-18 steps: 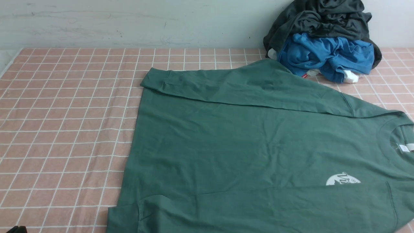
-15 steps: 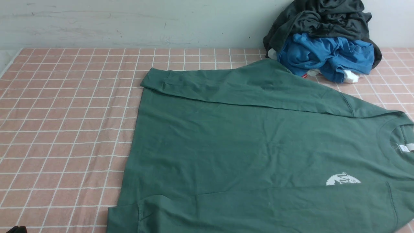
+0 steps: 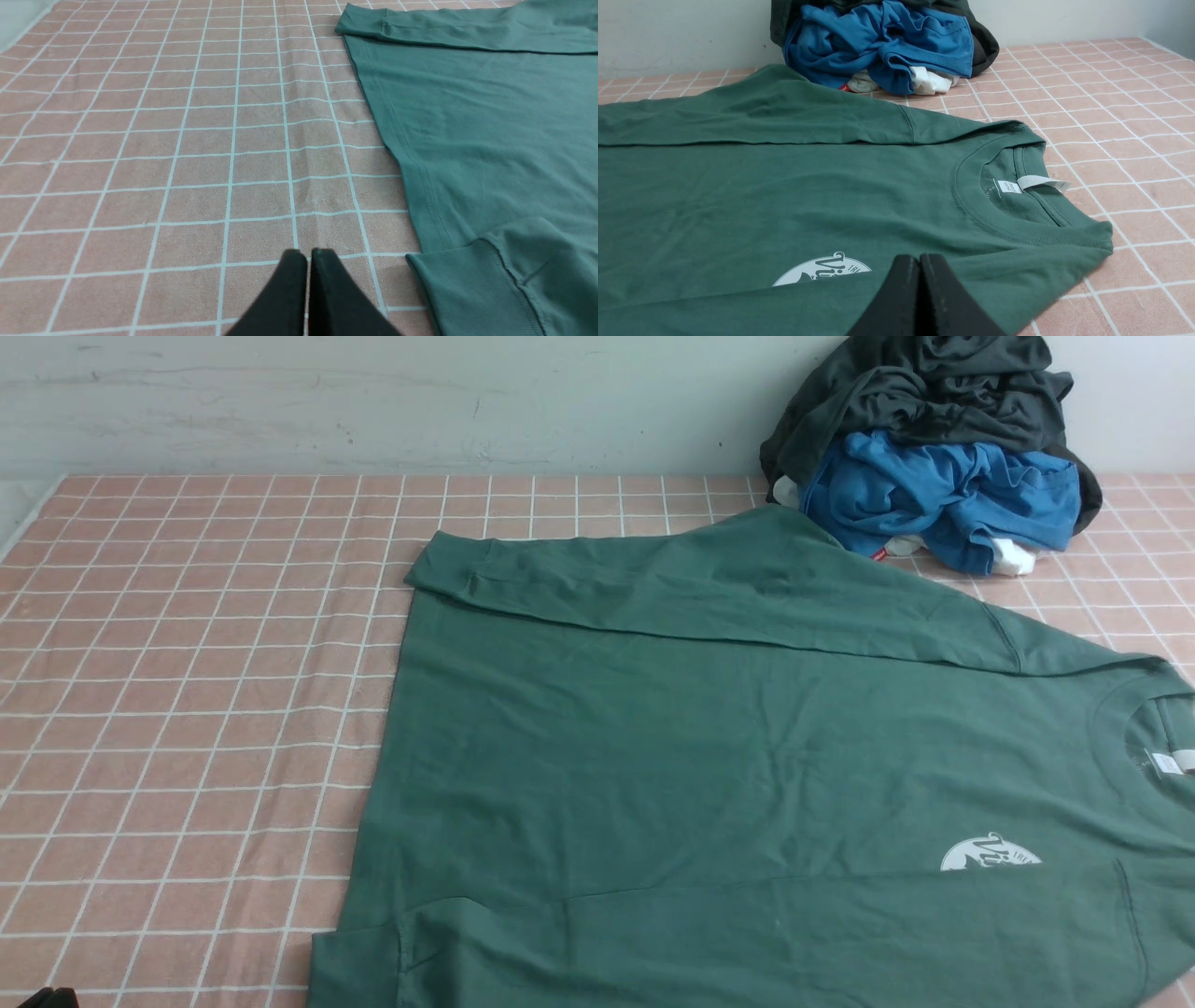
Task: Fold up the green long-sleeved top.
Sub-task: Use the left arm to clamp the cuff closest to it
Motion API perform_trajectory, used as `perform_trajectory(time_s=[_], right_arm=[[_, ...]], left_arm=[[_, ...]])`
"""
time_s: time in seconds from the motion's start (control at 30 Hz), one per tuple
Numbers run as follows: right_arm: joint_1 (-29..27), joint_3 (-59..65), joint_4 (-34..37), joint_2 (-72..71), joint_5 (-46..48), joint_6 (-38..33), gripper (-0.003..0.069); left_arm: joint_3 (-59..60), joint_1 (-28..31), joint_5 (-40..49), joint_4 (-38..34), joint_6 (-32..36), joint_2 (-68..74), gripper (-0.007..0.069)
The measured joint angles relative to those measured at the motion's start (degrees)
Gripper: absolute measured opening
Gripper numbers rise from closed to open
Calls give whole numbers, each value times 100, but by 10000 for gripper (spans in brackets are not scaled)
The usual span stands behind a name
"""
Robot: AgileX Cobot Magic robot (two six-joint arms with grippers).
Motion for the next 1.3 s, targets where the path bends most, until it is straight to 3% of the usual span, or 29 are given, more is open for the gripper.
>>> perform_trajectory(time_s=[0.43,0.63,0.8,0.97,1.1,1.23,1.3], right_arm=[[0,0,0,0,0,0,-13],[0,5,5,0,-101,-12,-13],[0,29,28,0,-1434,-12,-13],[0,29,-37,0,-3764,72,-13],[-3,24,-70,0,-4941,177,-13],[-19,-425,-134,59,-4779,194,-13],[-23,-1248,-301,465,-4128,200,-13]], left_arm=[[0,0,-37,72,11,0,-1],[61,0,-518,117,17,0,-1],[61,0,-1664,204,46,0,-1],[61,0,-2586,224,-25,0,-1],[38,0,-3899,150,-957,0,-1],[-584,0,-3805,525,-1214,222,-4],[-1712,0,-2886,783,-1268,871,-4]])
